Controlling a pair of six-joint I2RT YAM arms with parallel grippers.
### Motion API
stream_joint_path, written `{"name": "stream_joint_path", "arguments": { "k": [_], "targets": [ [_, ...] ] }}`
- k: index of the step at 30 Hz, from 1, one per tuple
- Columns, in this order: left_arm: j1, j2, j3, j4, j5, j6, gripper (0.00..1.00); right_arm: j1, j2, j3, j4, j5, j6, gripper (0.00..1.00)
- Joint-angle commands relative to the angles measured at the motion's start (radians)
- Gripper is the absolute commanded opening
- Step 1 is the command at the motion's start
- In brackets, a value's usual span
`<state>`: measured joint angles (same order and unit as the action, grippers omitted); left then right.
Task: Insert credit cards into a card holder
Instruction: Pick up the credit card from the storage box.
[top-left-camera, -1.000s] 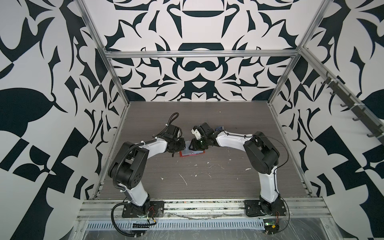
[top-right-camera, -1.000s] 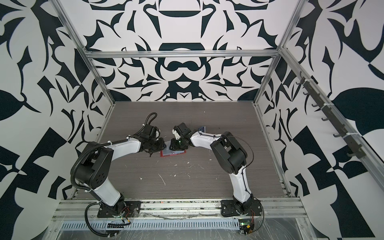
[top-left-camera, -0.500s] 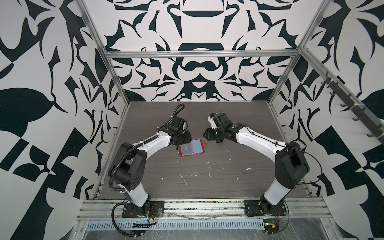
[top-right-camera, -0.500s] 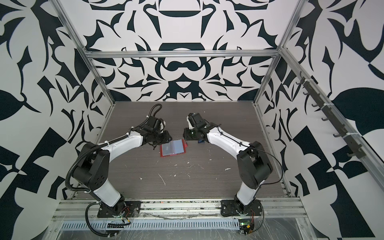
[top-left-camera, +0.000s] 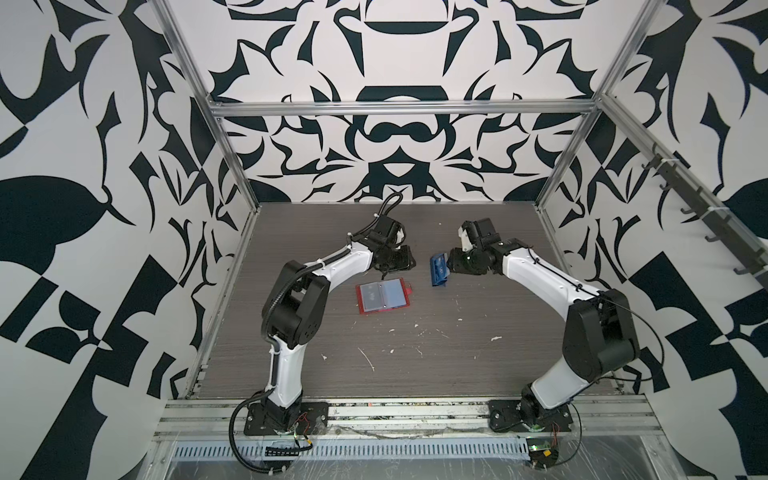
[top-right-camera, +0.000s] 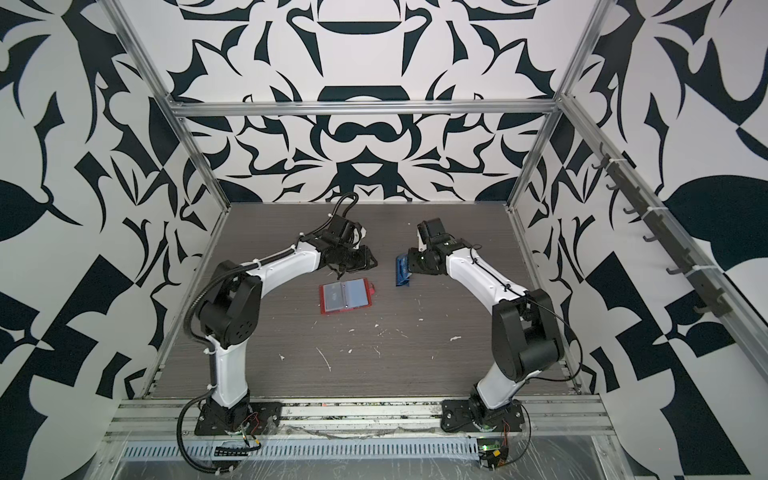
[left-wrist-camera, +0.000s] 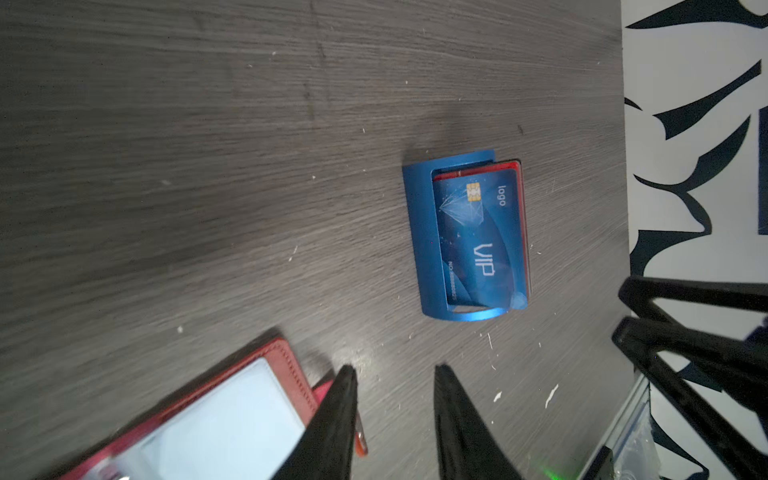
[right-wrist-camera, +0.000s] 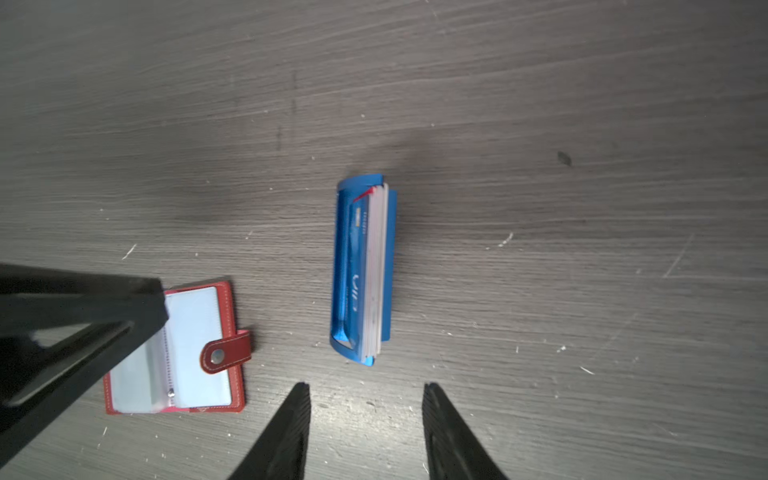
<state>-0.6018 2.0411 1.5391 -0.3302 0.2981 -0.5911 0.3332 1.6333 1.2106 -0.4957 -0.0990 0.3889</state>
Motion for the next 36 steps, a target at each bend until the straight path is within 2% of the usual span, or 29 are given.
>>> {"name": "stream_joint_path", "arguments": {
  "k": [1, 10, 20, 36],
  "targets": [
    [-0.001, 0.077, 0.087, -0.029, 0.072, -0.019, 0.36, -0.01, 0.034, 0.055, -0.023, -0.006, -0.041, 0.51],
    [-0.001, 0.262, 0.272, -0.029, 0.214, -0.046, 0.36, -0.023, 0.144, 0.13, -0.02, -0.059, -0.055, 0.5],
    [-0.003, 0.362, 0.341, -0.022, 0.317, -0.071, 0.36, -0.026, 0.217, 0.18, -0.018, -0.075, -0.047, 0.49],
    [-0.003, 0.443, 0.397, -0.064, 0.325, -0.09, 0.33, -0.029, 0.289, 0.216, -0.021, -0.082, -0.044, 0.45]
  ]
}}
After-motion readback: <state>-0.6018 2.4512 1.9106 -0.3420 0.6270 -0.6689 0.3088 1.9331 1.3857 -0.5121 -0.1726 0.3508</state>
